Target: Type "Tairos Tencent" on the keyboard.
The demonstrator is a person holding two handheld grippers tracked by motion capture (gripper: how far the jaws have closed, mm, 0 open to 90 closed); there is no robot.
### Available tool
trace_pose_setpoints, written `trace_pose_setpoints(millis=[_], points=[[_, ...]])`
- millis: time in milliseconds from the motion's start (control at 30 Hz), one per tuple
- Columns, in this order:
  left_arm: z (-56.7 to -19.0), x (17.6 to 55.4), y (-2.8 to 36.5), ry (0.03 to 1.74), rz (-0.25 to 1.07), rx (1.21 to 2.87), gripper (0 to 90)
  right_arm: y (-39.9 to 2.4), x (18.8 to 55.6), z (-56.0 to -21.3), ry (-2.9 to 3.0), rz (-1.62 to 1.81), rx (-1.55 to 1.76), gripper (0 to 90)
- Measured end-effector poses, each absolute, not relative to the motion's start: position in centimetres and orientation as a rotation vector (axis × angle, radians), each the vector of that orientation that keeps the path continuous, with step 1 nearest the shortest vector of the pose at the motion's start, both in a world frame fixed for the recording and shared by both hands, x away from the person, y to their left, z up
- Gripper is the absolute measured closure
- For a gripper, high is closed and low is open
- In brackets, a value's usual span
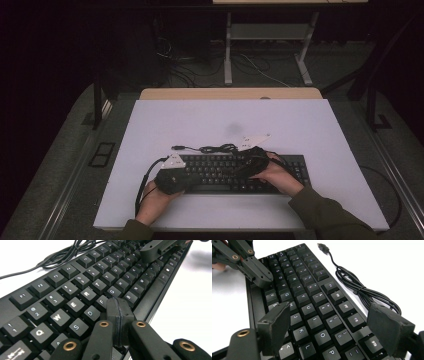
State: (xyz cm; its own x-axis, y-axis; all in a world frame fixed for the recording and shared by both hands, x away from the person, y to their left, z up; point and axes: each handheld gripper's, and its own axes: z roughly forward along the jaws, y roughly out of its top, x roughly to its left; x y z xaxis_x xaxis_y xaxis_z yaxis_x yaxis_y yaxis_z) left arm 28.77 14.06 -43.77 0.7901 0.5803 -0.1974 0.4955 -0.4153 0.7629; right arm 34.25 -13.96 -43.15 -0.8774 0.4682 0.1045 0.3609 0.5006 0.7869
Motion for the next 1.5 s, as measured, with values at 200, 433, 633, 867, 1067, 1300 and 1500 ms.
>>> trace_pose_setpoints(millis=[200, 433, 633, 867, 1067, 1300, 1500], points=[[-43.5, 29.0, 14.2, 0.791, 0.123, 2.086, 89.5, -14.3, 34.2, -43.2, 2.606, 1.322, 0.740, 18.9], [-43.2, 29.3, 14.4, 0.789, 0.128, 2.080, 89.5, -14.9, 34.0, -43.2, 2.589, 1.312, 0.764, 18.7], [-43.1, 29.7, 14.5, 0.783, 0.135, 2.084, 89.5, -15.5, 33.8, -43.2, 2.577, 1.303, 0.788, 18.5], [-42.9, 30.3, 14.7, 0.782, 0.146, 2.087, 89.5, -16.3, 33.5, -43.3, 2.557, 1.306, 0.815, 18.5], [-42.9, 30.8, 14.9, 0.785, 0.156, 2.086, 89.5, -17.0, 33.3, -43.3, 2.538, 1.299, 0.832, 18.5], [-42.9, 31.5, 15.0, 0.786, 0.175, 2.099, 89.5, -17.6, 33.0, -43.4, 2.523, 1.296, 0.853, 18.5], [-43.0, 31.9, 15.1, 0.797, 0.182, 2.099, 89.5, -18.0, 32.9, -43.4, 2.514, 1.294, 0.867, 18.5]])
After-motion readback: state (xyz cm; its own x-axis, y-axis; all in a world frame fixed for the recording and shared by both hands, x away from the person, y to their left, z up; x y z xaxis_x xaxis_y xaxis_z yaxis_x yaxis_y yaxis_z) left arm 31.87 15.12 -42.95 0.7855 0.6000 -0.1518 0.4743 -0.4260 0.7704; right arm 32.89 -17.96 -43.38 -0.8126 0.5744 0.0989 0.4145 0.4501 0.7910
